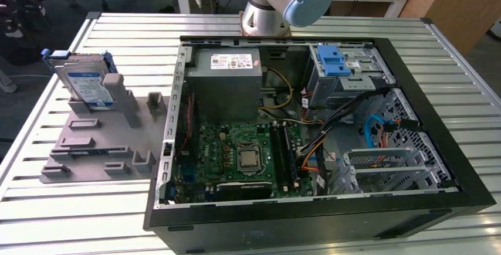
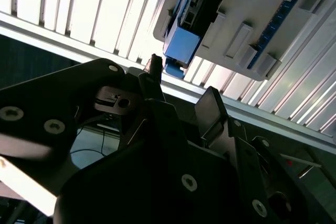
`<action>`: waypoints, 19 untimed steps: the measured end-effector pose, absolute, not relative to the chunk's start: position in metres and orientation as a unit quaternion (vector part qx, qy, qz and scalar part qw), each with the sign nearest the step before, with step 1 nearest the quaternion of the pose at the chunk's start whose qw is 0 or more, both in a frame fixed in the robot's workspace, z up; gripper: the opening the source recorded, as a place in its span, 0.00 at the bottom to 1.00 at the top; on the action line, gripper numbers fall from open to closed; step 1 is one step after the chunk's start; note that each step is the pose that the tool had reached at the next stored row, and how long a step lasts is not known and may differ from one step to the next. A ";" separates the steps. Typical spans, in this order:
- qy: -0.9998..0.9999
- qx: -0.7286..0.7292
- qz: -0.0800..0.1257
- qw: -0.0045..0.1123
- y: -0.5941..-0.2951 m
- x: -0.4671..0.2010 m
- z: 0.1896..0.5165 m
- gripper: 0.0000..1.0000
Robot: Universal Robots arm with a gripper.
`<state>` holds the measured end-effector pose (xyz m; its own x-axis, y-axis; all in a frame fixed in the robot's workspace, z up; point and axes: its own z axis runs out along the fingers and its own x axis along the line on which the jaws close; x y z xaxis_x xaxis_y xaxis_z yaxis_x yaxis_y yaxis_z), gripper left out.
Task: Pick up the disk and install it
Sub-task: 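Pick up the disk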
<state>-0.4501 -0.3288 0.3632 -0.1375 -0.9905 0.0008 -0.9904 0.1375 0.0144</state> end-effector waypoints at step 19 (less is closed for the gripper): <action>-0.754 0.657 -0.005 0.005 -0.329 -0.450 0.358 0.53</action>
